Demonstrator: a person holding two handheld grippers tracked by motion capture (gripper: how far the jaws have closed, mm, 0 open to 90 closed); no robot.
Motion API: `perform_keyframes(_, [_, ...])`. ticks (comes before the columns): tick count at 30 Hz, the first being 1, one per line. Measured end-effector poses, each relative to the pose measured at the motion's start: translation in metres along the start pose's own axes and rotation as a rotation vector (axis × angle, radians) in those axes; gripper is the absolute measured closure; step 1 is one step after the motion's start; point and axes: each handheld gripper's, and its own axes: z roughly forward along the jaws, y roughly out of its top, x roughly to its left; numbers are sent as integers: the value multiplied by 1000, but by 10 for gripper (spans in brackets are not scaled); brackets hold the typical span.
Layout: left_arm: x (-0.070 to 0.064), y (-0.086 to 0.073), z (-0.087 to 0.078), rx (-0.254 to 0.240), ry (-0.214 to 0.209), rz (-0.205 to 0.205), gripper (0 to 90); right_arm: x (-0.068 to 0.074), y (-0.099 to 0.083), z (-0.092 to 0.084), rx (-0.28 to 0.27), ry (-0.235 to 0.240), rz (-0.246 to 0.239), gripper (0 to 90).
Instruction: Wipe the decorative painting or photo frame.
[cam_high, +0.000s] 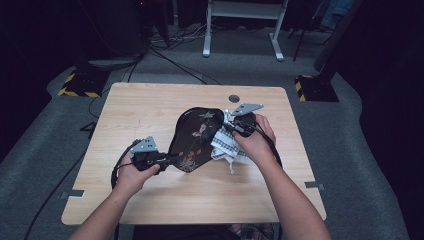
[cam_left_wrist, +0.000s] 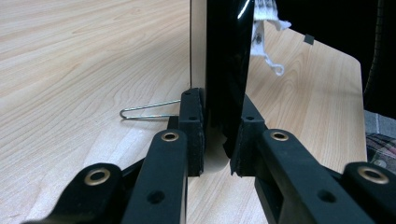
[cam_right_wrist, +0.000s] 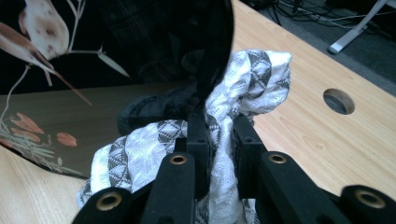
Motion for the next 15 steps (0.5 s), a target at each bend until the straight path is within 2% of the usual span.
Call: perform_keyframes(15, [0, 0, 0, 0, 3, -1, 783, 8, -12, 11, 55, 23, -18, 810])
